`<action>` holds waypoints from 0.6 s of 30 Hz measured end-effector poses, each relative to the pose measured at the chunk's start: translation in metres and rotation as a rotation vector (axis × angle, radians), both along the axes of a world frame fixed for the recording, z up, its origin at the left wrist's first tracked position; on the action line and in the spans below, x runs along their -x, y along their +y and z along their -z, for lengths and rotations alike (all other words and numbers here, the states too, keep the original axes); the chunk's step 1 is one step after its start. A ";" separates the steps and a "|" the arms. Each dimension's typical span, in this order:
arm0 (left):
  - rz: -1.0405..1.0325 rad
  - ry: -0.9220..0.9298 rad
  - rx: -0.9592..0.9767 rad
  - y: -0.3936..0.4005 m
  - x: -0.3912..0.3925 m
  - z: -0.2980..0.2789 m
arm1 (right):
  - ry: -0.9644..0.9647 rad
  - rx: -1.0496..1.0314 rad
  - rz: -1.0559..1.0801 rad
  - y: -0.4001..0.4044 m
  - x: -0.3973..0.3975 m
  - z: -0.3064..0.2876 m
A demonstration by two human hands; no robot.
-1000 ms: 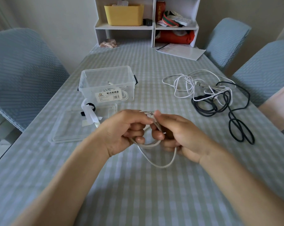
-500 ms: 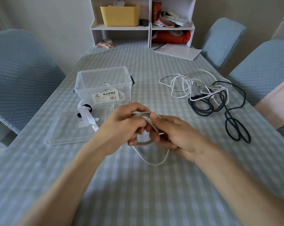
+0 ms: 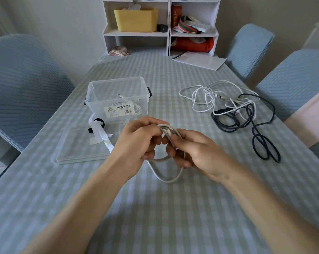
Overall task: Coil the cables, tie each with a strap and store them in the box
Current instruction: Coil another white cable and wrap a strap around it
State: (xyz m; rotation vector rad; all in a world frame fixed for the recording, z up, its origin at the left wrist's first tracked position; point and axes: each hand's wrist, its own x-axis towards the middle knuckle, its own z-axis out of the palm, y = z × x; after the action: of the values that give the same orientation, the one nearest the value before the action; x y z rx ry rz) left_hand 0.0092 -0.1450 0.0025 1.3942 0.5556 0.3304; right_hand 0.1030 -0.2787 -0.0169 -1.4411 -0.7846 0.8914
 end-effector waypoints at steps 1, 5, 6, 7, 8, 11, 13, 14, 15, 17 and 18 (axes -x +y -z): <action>0.024 0.012 -0.021 0.002 0.001 0.000 | -0.029 -0.010 -0.007 0.000 0.000 0.001; 0.128 0.007 -0.167 0.005 0.005 -0.002 | -0.069 -0.054 -0.009 0.000 -0.002 0.002; 0.123 0.001 -0.210 0.004 0.005 -0.002 | -0.069 -0.058 -0.006 0.000 -0.003 0.003; 0.108 -0.003 -0.244 0.003 0.005 -0.002 | -0.067 -0.062 -0.001 0.000 -0.004 0.004; 0.088 -0.009 -0.248 0.002 0.004 -0.001 | -0.063 -0.069 0.007 0.000 -0.005 0.005; 0.011 -0.011 0.013 -0.002 0.000 -0.002 | -0.045 -0.098 0.041 0.000 -0.005 0.006; -0.054 -0.003 0.236 0.000 -0.001 -0.002 | -0.058 -0.113 0.070 0.000 -0.005 0.006; -0.079 0.000 0.289 0.001 -0.001 -0.001 | -0.094 -0.113 0.080 0.000 -0.005 0.006; -0.091 0.001 0.304 0.002 -0.001 0.000 | -0.149 -0.106 0.082 0.000 -0.005 0.006; -0.090 0.001 0.275 0.002 -0.002 0.002 | -0.237 -0.078 0.095 0.001 -0.005 0.006; -0.089 0.005 0.240 0.001 -0.003 0.003 | -0.262 -0.065 0.108 0.000 -0.005 0.006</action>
State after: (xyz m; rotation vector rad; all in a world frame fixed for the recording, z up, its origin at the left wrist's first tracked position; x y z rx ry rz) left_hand 0.0120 -0.1436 -0.0008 1.1415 0.6408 0.3209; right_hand 0.1081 -0.2783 -0.0229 -1.5460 -0.9114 0.5967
